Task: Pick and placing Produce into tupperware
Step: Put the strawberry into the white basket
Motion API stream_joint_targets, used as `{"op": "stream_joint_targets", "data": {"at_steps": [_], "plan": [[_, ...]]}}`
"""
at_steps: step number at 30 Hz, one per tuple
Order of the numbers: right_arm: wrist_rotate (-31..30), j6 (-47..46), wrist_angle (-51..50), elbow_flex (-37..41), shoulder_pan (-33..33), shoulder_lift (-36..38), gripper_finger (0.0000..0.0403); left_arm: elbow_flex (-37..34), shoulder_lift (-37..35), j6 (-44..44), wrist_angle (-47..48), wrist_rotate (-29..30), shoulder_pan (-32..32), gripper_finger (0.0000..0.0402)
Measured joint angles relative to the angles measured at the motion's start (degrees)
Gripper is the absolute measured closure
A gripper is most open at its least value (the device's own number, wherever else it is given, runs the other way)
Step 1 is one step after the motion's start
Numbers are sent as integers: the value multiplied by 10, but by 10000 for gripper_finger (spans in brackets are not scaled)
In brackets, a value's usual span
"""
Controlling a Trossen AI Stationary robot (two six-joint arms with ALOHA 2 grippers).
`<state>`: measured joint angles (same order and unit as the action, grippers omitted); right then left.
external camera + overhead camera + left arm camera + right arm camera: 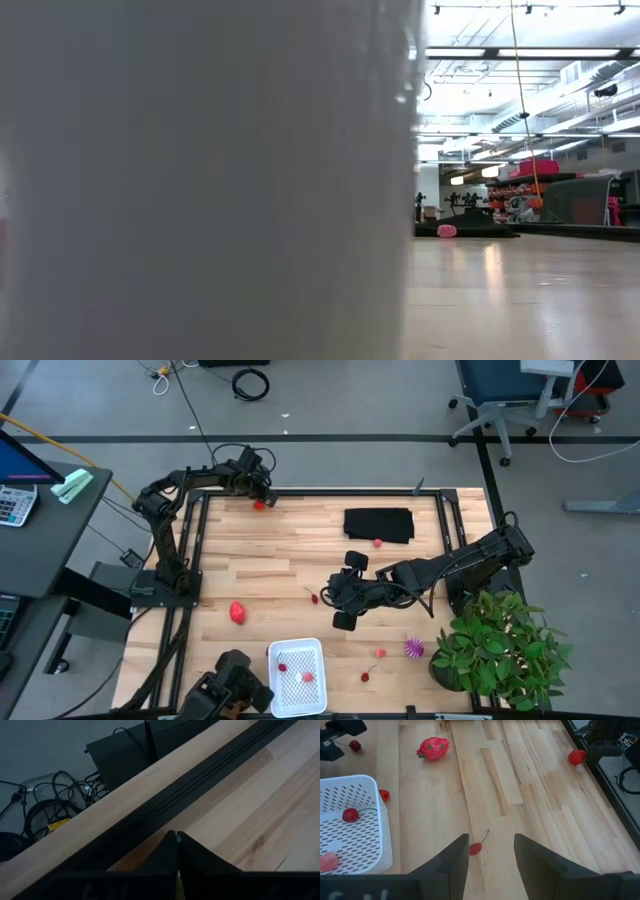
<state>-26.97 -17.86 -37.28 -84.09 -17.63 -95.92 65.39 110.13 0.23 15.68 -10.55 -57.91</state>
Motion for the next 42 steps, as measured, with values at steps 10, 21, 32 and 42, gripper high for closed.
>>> {"op": "stream_joint_targets", "data": {"at_steps": [10, 21, 32, 42], "plan": [[0, 0, 0, 0, 0, 0, 238, 0, -34, 6, 31, 11, 1, 397], [0, -2, 0, 0, 0, 0, 238, 0, -183, 20, 108, 18, 36, 399], [0, -6, 0, 0, 0, 0, 238, 0, -351, -8, 246, 17, 264, 399], [0, -36, 0, 0, -2, 0, 238, -6, -381, -130, 207, 37, 609, 399]]}}
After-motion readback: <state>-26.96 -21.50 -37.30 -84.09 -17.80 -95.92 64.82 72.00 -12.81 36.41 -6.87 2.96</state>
